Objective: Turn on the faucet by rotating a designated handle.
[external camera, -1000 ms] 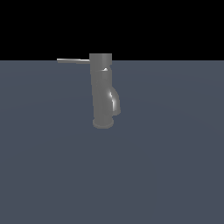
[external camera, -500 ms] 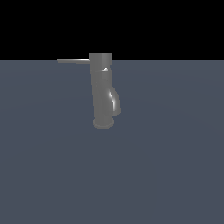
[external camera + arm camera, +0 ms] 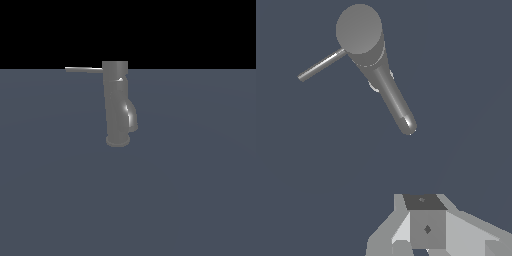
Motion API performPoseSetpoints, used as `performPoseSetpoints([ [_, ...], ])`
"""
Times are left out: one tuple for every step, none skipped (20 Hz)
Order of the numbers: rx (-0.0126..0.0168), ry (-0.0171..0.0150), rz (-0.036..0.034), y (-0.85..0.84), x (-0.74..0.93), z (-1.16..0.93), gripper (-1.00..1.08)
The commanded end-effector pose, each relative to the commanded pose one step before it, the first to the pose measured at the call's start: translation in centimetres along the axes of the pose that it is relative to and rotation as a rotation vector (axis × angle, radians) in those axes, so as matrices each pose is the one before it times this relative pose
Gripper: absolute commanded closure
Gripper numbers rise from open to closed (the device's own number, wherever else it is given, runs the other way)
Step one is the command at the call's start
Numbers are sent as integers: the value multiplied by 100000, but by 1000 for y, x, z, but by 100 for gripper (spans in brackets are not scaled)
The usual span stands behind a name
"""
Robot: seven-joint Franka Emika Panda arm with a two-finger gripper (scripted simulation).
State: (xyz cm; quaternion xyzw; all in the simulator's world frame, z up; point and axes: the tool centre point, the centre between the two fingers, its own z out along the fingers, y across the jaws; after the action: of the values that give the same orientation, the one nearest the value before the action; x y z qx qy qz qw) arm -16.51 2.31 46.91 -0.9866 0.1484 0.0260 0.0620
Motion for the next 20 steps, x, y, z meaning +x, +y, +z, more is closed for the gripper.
performPoseSetpoints([
  [961,-760,5822,-943,1411,520,108],
  [281,-283,2340,-408,534,231,108],
  [244,-274,2354,-423,522,244,108],
  [207,-263,2367,-437,510,257,108],
  [171,-249,2379,-451,497,270,108],
  [137,-233,2390,-464,483,283,108],
  [103,-214,2400,-477,468,295,108],
  [70,-194,2409,-489,453,307,108],
  [39,-171,2416,-501,437,319,108],
  [9,-147,2423,-513,420,331,108],
  [-19,-121,2429,-524,403,343,108],
  [-46,-92,2434,-534,385,354,108],
  [-71,-63,2437,-544,367,365,108],
  [-94,-31,2440,-553,348,376,108],
  [-115,2,2442,-561,328,386,108],
  [-133,36,2441,-569,307,396,108],
  [-150,72,2441,-576,287,406,108],
  [-165,108,2439,-582,265,415,108],
  [-177,146,2436,-587,243,424,108],
  [-186,184,2431,-592,221,433,108],
])
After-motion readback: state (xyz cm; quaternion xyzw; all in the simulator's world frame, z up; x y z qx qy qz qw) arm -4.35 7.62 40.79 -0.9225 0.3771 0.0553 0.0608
